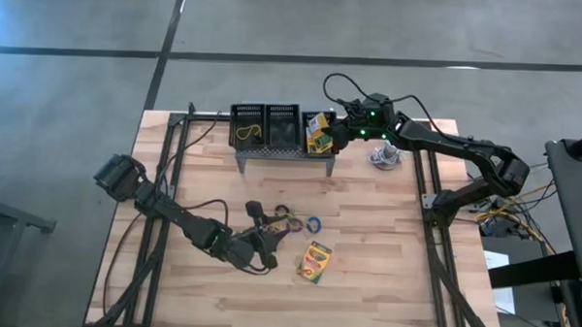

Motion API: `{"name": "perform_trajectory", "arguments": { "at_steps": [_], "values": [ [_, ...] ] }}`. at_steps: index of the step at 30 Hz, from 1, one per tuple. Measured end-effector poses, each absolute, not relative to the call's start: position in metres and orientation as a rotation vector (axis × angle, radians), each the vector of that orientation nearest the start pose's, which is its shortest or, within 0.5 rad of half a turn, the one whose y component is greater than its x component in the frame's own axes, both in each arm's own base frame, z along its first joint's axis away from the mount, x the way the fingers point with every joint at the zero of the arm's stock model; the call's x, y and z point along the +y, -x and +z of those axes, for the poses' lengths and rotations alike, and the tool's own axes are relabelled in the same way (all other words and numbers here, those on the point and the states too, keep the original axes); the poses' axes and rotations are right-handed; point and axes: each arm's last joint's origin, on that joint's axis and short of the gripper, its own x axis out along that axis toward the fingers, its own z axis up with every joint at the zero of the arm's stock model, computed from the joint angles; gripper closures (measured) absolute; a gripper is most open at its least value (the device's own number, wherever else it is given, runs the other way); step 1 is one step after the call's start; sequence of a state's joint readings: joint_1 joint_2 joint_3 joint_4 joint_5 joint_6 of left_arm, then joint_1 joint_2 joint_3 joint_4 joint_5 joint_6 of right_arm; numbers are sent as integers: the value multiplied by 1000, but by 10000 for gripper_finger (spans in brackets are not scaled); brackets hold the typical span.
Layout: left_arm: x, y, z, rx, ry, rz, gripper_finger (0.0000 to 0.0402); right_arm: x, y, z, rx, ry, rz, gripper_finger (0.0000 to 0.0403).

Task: Pick & Place Office Desk Supplies
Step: Put the crayon box into the right black bin on the shelf, then put the blue spring keychain into the middle black bin on the shelf

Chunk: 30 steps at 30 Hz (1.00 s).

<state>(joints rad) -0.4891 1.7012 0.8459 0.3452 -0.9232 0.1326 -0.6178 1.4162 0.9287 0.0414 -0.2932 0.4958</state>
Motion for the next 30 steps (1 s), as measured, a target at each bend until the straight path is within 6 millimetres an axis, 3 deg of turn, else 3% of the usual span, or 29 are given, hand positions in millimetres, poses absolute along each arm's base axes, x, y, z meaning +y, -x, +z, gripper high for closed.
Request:
{"name": "perform_trajectory", "arguments": {
  "at_steps": [7,15,20,24,30],
  "values": [
    [-137,-306,178,420,-462,400,218,-174,-259,278,365,-593,-398,225],
    [-136,-307,178,420,-461,401,218,-169,-252,316,621,-497,-377,231],
    [-136,-307,178,421,-461,402,218,-159,-257,335,633,-417,-322,241],
    [-136,-307,178,420,-461,402,218,-138,-267,346,615,-281,-222,252],
    [-136,-306,177,426,-459,403,218,-72,-280,332,632,-77,-168,271]
  ]
}}
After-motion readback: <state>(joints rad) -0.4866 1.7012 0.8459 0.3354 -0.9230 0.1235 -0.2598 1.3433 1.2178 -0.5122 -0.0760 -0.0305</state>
